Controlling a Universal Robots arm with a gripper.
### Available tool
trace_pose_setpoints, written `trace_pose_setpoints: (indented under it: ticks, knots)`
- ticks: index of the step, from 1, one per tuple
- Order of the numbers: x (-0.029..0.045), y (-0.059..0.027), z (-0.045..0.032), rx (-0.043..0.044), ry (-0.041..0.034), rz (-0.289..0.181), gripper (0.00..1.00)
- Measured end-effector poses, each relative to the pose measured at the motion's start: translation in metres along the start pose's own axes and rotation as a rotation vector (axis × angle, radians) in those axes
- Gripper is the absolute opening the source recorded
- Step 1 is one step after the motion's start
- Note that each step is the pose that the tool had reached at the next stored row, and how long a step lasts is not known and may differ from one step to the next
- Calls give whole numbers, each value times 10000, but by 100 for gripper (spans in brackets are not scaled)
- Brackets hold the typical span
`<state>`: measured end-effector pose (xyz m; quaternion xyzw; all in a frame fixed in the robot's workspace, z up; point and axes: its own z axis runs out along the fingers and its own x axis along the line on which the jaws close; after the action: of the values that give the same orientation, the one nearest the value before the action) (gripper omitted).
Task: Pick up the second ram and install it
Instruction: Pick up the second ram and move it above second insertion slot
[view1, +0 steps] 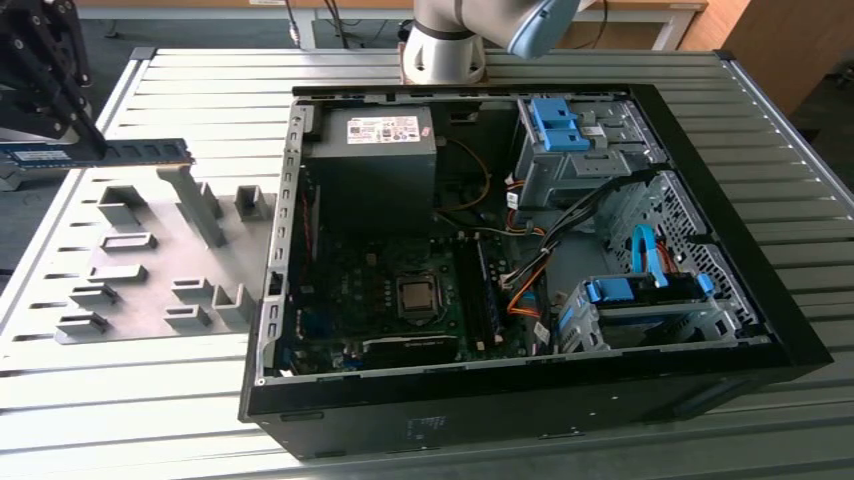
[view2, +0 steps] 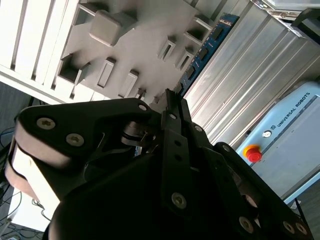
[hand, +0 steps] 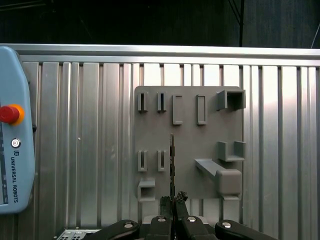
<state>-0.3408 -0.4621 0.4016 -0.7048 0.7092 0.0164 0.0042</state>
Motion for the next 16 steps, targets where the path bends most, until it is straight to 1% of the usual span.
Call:
trace_pose_setpoints:
  ticks: [16]
  knots:
    - [-1, -57, -2, -1, 1, 0, 14]
